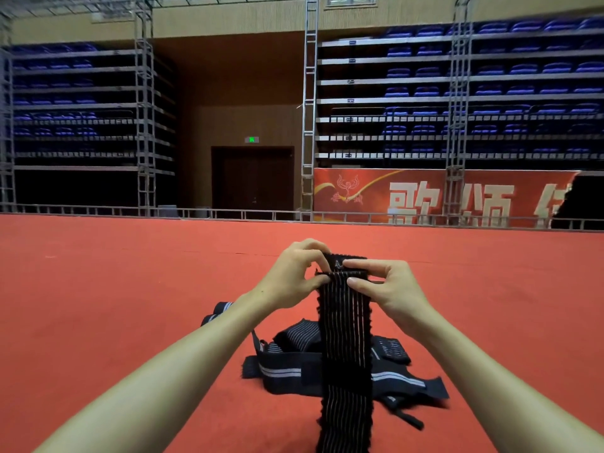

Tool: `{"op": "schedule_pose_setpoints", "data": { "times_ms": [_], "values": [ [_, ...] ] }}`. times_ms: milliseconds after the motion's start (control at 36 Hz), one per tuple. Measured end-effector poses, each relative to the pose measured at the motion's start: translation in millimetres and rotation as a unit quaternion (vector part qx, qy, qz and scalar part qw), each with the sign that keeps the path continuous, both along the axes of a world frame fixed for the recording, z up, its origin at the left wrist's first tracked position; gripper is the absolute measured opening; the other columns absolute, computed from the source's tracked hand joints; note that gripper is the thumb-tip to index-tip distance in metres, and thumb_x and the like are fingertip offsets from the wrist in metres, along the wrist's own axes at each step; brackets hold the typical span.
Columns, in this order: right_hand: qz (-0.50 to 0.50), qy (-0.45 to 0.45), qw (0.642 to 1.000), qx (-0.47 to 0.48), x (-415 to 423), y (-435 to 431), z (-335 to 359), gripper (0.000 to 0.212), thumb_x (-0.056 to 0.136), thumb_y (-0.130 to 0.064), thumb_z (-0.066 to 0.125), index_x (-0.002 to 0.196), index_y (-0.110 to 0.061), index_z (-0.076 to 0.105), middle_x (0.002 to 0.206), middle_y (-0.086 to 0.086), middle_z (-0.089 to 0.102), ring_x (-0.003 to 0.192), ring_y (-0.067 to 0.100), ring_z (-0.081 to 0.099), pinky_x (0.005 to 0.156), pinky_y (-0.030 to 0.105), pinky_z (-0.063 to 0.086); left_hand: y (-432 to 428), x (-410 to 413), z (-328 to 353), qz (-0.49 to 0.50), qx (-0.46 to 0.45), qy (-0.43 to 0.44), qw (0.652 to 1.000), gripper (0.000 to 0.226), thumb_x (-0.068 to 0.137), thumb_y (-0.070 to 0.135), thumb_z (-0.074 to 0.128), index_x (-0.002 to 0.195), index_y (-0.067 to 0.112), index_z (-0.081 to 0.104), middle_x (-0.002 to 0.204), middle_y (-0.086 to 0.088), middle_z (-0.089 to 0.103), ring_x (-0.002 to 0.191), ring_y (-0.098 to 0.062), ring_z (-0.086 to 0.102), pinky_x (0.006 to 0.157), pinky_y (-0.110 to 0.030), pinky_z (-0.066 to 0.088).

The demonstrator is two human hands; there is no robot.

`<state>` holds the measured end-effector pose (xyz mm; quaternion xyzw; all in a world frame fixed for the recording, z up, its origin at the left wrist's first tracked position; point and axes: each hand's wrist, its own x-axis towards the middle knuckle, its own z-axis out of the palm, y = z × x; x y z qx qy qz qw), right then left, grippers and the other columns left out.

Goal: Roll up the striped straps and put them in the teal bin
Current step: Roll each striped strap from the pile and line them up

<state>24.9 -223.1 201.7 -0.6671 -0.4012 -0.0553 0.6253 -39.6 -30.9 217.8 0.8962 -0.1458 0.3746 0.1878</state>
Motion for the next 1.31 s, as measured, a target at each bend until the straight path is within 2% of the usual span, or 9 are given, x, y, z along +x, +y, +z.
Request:
{"op": "schedule_pose_setpoints", "data": {
  "times_ms": [111, 306, 444, 556, 694, 972, 1139, 1222, 1306],
  "values": [
    [-0.013, -0.028, 0.999, -0.012, -1.6, -3.5, 1.7, 0.025, 0.083, -0.002, 0.075, 0.100, -0.020, 0.075, 0.096, -0.010, 0.074, 0.084, -0.001, 0.070, 0.070, 0.013, 0.052, -4.0, -3.3, 3.1, -0.033, -0.025, 0.002, 0.999, 0.004, 0.087, 0.007, 0.072, 0.088, 0.010, 0.069, 0.108, 0.003, 0.061, 0.097, -0.014, 0.060, 0.083, -0.021, 0.052],
    [-0.031, -0.057, 0.997, -0.036, 0.7, -8.0, 5.3, 0.022, 0.086, -0.003, 0.072, 0.091, -0.024, 0.075, 0.090, -0.006, 0.076, 0.078, 0.008, 0.073, 0.068, 0.021, 0.056, -4.2, -2.3, 2.6, -0.039, -0.067, 0.003, 0.997, 0.004, 0.087, 0.008, 0.073, 0.086, 0.012, 0.071, 0.098, 0.002, 0.064, 0.090, -0.013, 0.063, 0.081, -0.026, 0.055],
    [-0.067, -0.120, 0.989, -0.057, 6.4, -9.7, 7.5, 0.022, 0.084, -0.005, 0.074, 0.086, -0.026, 0.076, 0.104, -0.008, 0.071, 0.097, -0.001, 0.066, 0.081, 0.011, 0.050, -5.3, -1.4, 2.2, -0.033, -0.079, 0.006, 0.996, 0.008, 0.083, 0.010, 0.077, 0.085, 0.015, 0.071, 0.094, -0.001, 0.068, 0.085, -0.015, 0.065, 0.081, -0.027, 0.055],
    [-0.094, -0.126, 0.986, -0.051, 7.9, -12.0, 10.1, 0.012, 0.084, -0.007, 0.075, 0.088, -0.017, 0.078, 0.096, -0.008, 0.071, 0.091, 0.003, 0.066, 0.075, 0.006, 0.046, -5.3, -1.6, 7.3, -0.031, -0.110, 0.001, 0.993, 0.010, 0.079, 0.010, 0.081, 0.080, 0.012, 0.071, 0.090, -0.004, 0.072, 0.080, -0.017, 0.068, 0.077, -0.025, 0.057],
    [-0.080, -0.101, 0.991, -0.030, 3.7, -13.8, 13.1, 0.018, 0.085, -0.006, 0.074, 0.082, -0.023, 0.075, 0.081, -0.006, 0.074, 0.063, -0.002, 0.064, 0.062, 0.012, 0.048, -4.3, -1.7, 12.8, -0.046, -0.124, 0.015, 0.991, 0.011, 0.078, 0.005, 0.080, 0.082, 0.010, 0.072, 0.092, -0.001, 0.071, 0.084, -0.016, 0.070, 0.080, -0.021, 0.058],
    [-0.055, -0.079, 0.995, -0.017, -4.1, -8.8, 19.9, 0.023, 0.083, -0.001, 0.074, 0.077, -0.023, 0.074, 0.075, -0.007, 0.073, 0.067, 0.004, 0.068, 0.064, 0.016, 0.053, -3.1, -5.0, 12.7, -0.040, -0.090, 0.032, 0.995, 0.010, 0.086, 0.002, 0.072, 0.084, 0.011, 0.067, 0.100, -0.006, 0.072, 0.091, -0.014, 0.069, 0.083, -0.020, 0.056],
    [-0.085, -0.101, 0.991, -0.030, -1.1, -7.5, 20.4, 0.019, 0.082, -0.005, 0.077, 0.079, -0.023, 0.074, 0.080, -0.002, 0.073, 0.072, 0.012, 0.069, 0.067, 0.028, 0.057, -0.7, -4.7, 12.1, -0.036, -0.122, 0.029, 0.991, 0.016, 0.084, 0.002, 0.074, 0.079, 0.015, 0.066, 0.095, -0.006, 0.073, 0.086, -0.016, 0.071, 0.081, -0.030, 0.059],
    [-0.100, -0.084, 0.991, -0.020, 2.2, -7.5, 18.7, 0.015, 0.080, -0.007, 0.079, 0.080, -0.021, 0.074, 0.082, 0.005, 0.074, 0.077, 0.024, 0.072, 0.068, 0.038, 0.059, -0.3, -5.1, 11.1, -0.039, -0.150, 0.032, 0.987, 0.015, 0.083, 0.001, 0.075, 0.078, 0.013, 0.068, 0.093, -0.005, 0.074, 0.083, -0.016, 0.072, 0.079, -0.030, 0.060],
    [-0.104, -0.072, 0.992, -0.011, 1.4, -7.5, 17.7, 0.015, 0.080, -0.006, 0.078, 0.080, -0.020, 0.073, 0.083, 0.009, 0.074, 0.075, 0.025, 0.072, 0.067, 0.039, 0.059, -1.1, -6.2, 10.1, -0.053, -0.192, 0.037, 0.979, 0.015, 0.082, -0.001, 0.075, 0.077, 0.011, 0.068, 0.092, -0.005, 0.074, 0.082, -0.016, 0.073, 0.079, -0.028, 0.060]
  ]
}}
